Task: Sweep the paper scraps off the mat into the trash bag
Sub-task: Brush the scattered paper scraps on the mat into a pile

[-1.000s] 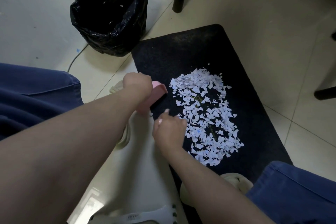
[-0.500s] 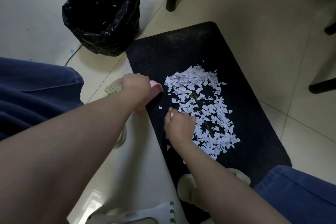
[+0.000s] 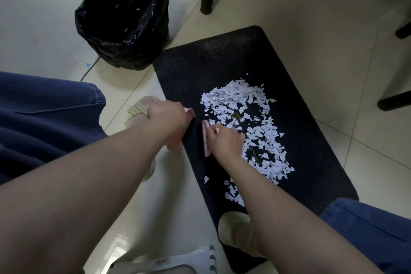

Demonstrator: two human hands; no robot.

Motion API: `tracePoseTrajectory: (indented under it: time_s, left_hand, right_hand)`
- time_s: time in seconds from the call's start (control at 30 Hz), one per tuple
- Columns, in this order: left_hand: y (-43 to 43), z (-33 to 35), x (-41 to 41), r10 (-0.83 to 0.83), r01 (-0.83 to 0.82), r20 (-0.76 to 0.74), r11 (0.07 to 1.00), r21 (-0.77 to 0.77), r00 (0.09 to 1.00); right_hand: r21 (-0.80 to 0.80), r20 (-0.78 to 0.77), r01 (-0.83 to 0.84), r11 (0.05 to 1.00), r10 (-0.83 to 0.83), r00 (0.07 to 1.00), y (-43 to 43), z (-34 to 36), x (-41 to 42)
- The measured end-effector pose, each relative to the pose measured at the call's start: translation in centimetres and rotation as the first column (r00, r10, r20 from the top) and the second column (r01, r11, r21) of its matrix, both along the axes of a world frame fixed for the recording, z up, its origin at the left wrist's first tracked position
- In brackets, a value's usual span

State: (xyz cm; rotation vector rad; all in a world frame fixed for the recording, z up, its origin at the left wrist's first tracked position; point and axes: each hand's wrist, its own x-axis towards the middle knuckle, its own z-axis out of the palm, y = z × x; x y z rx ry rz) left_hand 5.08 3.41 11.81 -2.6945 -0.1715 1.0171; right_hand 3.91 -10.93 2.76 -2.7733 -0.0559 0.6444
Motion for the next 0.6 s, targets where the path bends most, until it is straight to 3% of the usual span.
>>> tracePoseTrajectory:
  time_s: [0.13,0.23,0.37,0.47,0.6]
  left_hand:
    - [-0.5,0.1,-0.5,0.105,-0.109,-0.076,0.993,-0.05,0.992]
    - [-1.1,0.4,-0.6,0.141,-0.145,-0.102,0.988,-0.042,0.985]
    - [-1.9,1.0,-1.2,0.199,-0.204,-0.061,0.974,-0.096,0.978]
    - [-2.4,0.7,-2.0,0.184,-0.184,-0.004,0.978,-0.096,0.983]
    - [-2.8,0.4,-3.2,0.136,-0.137,-0.013,0.984,-0.113,0.991]
  right_hand:
    - [-0.056,0.182,0.011,0.998,-0.001,0.983,-1.0,1.3,1.1]
    - [0.021,0.001,-0.03,0.999,0.03,1.0,-1.5,2.0,1.1]
    - [0.122,-0.28,-0.114,0.986,0.144,0.949,-1.6,2.2,-1.0]
    - [-0.023,-0.135,-0.2,0.98,0.195,0.971,-2.2,2.4,-2.0]
    - [-0.074,0.017,-0.146,0.987,0.148,0.989,-3.3,2.5,-1.2]
